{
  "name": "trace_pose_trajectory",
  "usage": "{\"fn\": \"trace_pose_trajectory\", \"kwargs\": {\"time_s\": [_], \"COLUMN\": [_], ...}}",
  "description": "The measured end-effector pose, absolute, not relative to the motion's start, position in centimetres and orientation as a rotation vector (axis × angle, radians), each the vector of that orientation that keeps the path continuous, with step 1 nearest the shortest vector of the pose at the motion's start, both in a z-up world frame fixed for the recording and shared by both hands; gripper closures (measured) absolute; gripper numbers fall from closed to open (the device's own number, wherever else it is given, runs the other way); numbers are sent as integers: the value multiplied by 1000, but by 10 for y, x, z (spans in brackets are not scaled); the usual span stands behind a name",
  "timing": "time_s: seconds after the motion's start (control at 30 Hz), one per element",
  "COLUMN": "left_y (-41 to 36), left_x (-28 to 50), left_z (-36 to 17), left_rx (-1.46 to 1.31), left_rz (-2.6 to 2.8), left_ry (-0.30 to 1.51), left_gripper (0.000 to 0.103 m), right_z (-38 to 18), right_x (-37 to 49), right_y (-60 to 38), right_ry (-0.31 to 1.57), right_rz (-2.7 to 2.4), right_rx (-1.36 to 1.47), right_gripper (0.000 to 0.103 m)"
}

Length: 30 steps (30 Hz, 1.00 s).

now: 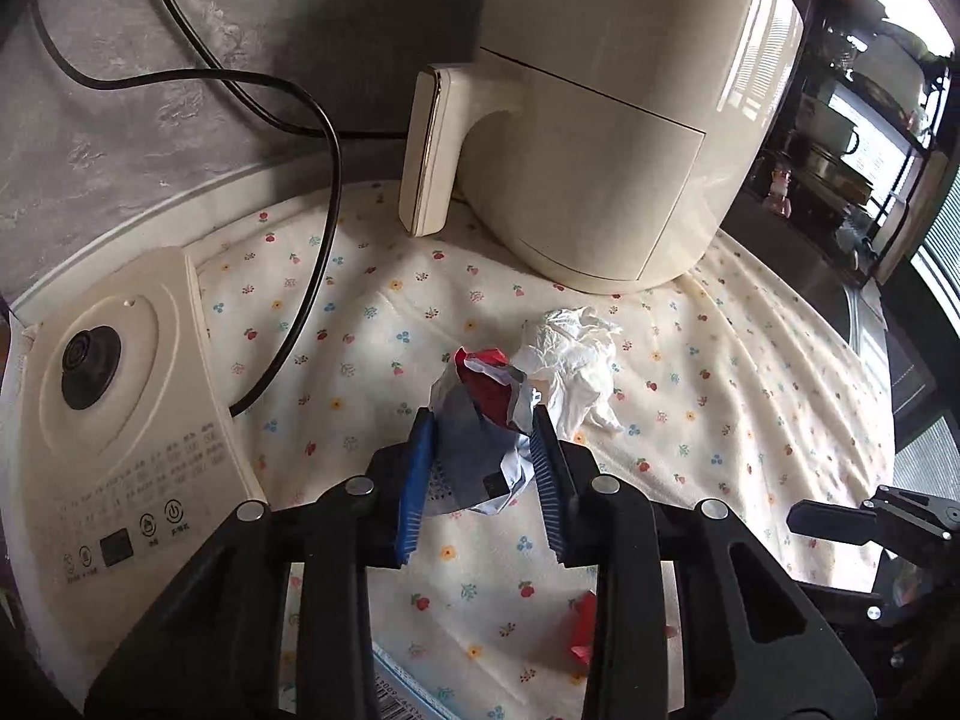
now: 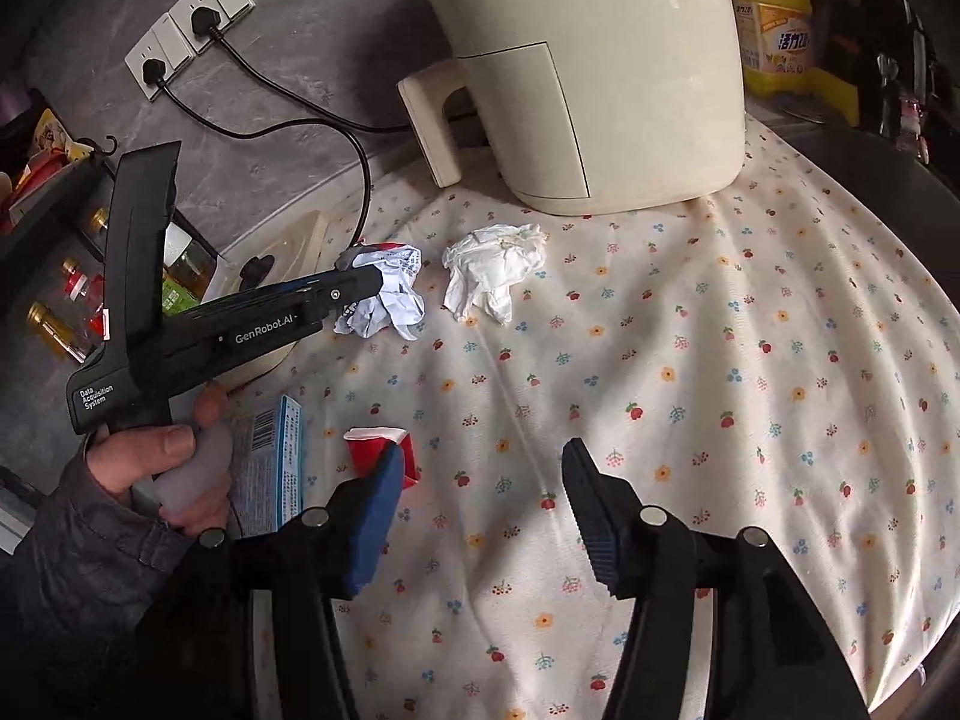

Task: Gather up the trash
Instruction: 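Grasp the crumpled foil wrapper with the left tool while the right tool grasps the red paper piece, then carry the foil wrapper and red paper piece over the white bin with both tools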

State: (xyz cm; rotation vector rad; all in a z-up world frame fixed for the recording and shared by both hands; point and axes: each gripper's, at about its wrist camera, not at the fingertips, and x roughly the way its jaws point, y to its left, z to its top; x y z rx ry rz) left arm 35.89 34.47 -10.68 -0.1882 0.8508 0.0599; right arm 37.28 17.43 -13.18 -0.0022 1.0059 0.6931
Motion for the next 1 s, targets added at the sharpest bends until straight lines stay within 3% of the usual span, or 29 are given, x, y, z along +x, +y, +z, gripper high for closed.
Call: {"fn": "trace_pose_trajectory", "kwargs": {"time_s": [0.2, 0.3, 0.37, 0.67, 1.0], "left_y": [351, 355, 357, 340, 266], "left_x": [320, 301, 289, 248, 247], "left_z": [-91, -86, -84, -65, -58], "left_rx": [-212, -233, -244, -269, -239], "left_rz": [89, 117, 140, 176, 76], "left_ry": [802, 785, 775, 720, 720], "left_gripper": [71, 71, 71, 71, 71], "right_z": [-141, -151, -159, -124, -87], "right_x": [362, 358, 359, 340, 315], "right_y": [208, 224, 233, 214, 119], "right_ry": [1031, 1042, 1070, 967, 909], "right_rz": [775, 804, 838, 885, 789], "right_rx": [-90, -156, -168, -177, -62], "right_gripper": [50, 57, 89, 90, 90]}}
